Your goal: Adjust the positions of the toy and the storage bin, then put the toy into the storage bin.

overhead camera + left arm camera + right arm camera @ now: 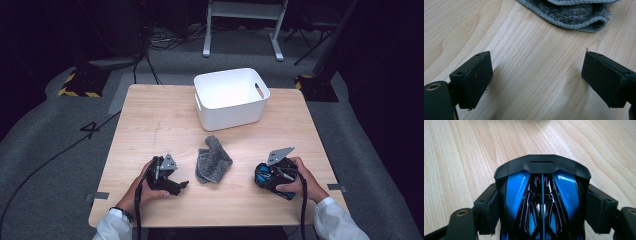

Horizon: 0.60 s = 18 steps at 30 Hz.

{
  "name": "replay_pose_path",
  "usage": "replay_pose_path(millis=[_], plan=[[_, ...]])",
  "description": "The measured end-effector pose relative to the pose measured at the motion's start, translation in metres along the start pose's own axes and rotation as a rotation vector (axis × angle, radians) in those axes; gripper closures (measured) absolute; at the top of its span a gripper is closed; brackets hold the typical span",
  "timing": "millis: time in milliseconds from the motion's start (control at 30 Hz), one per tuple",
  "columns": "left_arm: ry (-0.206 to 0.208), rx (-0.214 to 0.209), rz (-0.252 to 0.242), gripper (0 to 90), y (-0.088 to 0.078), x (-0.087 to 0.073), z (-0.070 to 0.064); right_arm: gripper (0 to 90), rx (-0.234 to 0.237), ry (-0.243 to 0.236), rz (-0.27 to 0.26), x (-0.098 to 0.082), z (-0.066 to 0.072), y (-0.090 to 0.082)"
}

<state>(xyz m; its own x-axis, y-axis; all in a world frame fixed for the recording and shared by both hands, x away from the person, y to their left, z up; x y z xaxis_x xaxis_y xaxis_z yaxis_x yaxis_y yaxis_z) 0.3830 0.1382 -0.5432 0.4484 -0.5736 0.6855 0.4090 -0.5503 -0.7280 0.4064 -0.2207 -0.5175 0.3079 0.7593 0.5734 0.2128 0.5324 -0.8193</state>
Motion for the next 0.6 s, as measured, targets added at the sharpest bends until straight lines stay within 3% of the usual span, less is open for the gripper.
replay_pose_path(millis=[200,367,467,600], plan=[[0.006,-0.002,0.003,10.6,0.0,0.0,0.002,25.2,0.009,-0.007,0.012,-0.005,0.0,0.001],[-0.025,0.017,0.03,13.9,-0.001,0.004,0.002,25.0,0.007,-0.016,0.037,-0.009,0.001,0.005],[-0.045,0.004,0.038,15.9,-0.001,0.006,0.004,25.0,0.004,-0.021,0.03,-0.009,0.001,0.005],[-0.064,0.031,0.012,16.1,-0.006,0.012,0.007,24.7,-0.004,-0.018,0.021,-0.01,0.002,0.006]])
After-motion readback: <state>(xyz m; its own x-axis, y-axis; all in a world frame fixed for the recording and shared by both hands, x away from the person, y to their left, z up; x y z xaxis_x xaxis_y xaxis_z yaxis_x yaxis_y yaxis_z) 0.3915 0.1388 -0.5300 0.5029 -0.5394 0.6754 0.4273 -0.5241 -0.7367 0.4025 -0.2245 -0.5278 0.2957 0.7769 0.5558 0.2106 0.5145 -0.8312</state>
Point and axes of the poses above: each handheld gripper's, and its own axes: y roughly forward along the jaws, x roughly out of its top, z roughly to its left, the point moved 5 cm from there along y, roughly forward along the jaws
